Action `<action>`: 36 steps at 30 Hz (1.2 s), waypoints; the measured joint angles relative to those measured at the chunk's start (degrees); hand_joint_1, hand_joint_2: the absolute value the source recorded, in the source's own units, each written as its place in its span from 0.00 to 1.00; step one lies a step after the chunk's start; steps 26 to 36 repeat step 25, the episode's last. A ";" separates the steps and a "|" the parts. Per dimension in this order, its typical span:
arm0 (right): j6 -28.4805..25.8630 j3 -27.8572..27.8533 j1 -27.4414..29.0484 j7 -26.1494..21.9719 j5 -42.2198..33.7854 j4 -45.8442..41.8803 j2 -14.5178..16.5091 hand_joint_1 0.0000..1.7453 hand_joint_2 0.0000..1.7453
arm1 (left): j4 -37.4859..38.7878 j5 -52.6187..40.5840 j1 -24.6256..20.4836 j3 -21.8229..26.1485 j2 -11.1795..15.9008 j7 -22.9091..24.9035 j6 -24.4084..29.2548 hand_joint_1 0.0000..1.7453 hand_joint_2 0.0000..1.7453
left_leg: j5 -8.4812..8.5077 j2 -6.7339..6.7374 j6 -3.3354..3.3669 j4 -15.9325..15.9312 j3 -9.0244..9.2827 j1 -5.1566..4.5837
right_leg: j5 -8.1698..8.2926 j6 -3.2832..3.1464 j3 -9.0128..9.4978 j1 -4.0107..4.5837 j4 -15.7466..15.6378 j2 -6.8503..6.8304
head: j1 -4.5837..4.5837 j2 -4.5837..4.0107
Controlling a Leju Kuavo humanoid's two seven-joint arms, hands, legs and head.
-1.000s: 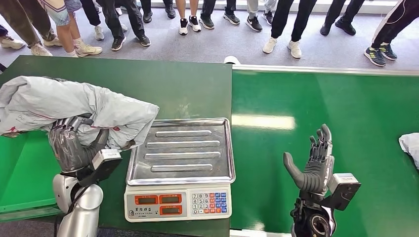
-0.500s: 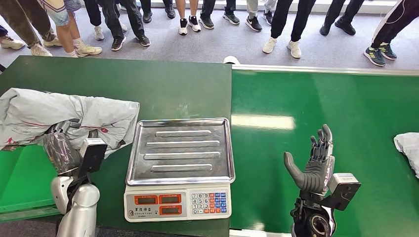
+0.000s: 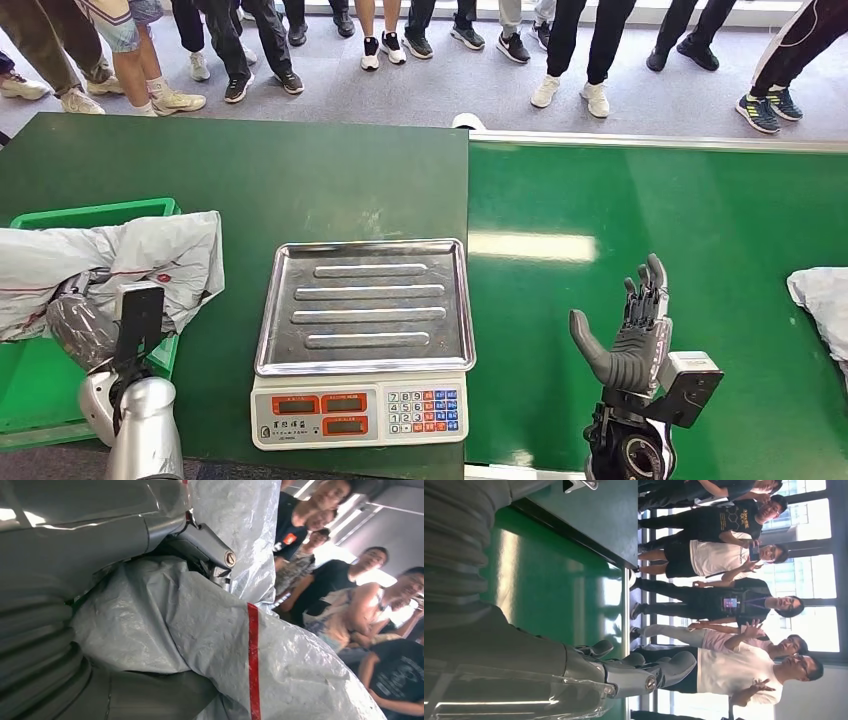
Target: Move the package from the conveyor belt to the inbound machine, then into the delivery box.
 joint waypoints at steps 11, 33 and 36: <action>-0.05 0.36 0.19 0.44 0.25 0.03 0.52 0.00 1.00 | 0.68 13.80 -0.37 1.35 0.37 0.13 0.06 0.40 1.00 | 0.00 -0.02 0.00 0.00 -0.01 0.00 | 0.00 0.00 0.00 0.00 0.00 0.00 | -0.01 0.00; 0.31 0.89 0.09 1.14 0.82 0.28 1.04 0.00 1.00 | 0.65 16.17 -0.28 0.32 1.06 -0.75 0.07 0.00 1.00 | 0.00 -0.02 0.00 0.00 -0.01 0.00 | 0.00 0.00 0.01 0.00 0.00 0.00 | 0.00 0.00; 0.31 0.89 0.09 1.14 0.82 0.28 1.04 0.00 1.00 | 0.65 16.17 -0.28 0.32 1.06 -0.75 0.07 0.00 1.00 | 0.00 -0.02 0.00 0.00 -0.01 0.00 | 0.00 0.00 0.01 0.00 0.00 0.00 | 0.00 0.00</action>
